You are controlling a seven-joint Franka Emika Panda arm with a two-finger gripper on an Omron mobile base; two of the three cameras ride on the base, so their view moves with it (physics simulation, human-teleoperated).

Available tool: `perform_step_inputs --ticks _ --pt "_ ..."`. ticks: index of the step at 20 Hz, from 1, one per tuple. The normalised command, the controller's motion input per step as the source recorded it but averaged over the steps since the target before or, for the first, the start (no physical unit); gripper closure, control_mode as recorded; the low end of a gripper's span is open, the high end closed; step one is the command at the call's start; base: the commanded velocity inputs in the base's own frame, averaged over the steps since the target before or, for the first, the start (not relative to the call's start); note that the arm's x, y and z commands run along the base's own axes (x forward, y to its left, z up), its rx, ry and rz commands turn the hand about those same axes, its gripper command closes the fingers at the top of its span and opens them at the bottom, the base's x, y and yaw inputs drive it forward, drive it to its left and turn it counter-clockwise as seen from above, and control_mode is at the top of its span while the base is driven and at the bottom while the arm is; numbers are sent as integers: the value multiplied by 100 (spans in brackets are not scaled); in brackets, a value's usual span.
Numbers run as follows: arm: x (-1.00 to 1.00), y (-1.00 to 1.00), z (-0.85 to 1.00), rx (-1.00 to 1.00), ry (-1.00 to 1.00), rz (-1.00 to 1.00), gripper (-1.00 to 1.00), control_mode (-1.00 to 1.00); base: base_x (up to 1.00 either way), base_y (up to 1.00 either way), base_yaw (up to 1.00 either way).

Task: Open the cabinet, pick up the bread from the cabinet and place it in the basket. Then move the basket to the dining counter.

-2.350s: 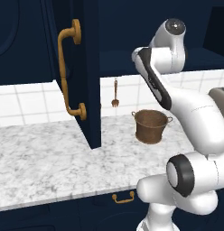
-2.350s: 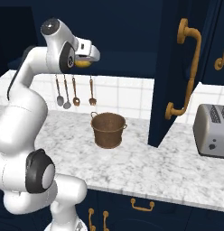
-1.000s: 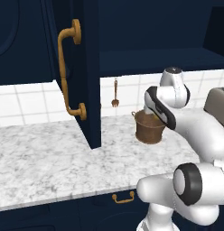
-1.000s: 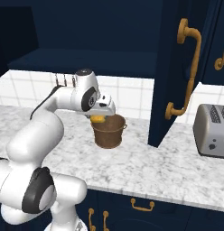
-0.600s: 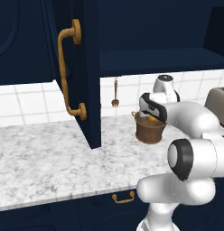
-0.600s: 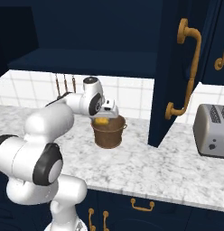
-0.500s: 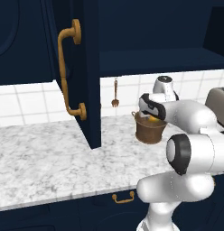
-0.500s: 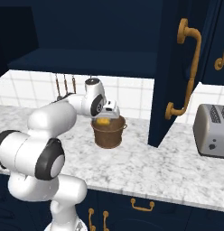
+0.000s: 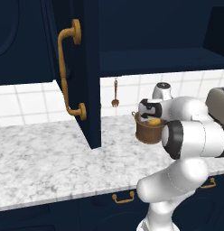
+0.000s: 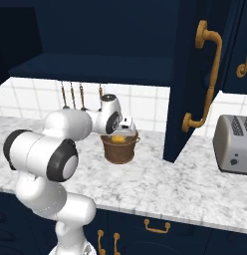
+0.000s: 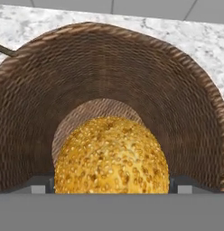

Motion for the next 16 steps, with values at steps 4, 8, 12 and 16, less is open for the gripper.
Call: perform_step_inputs --ticks 4,8,12,16 --pt "12 0 -35 0 0 0 100 -100 0 0 0" --pt "4 0 -32 0 0 0 -100 -100 0 0 0" --pt "0 0 -8 0 -1 0 -100 -100 0 0 0" --pt "0 0 0 0 0 0 -100 -100 0 0 0"
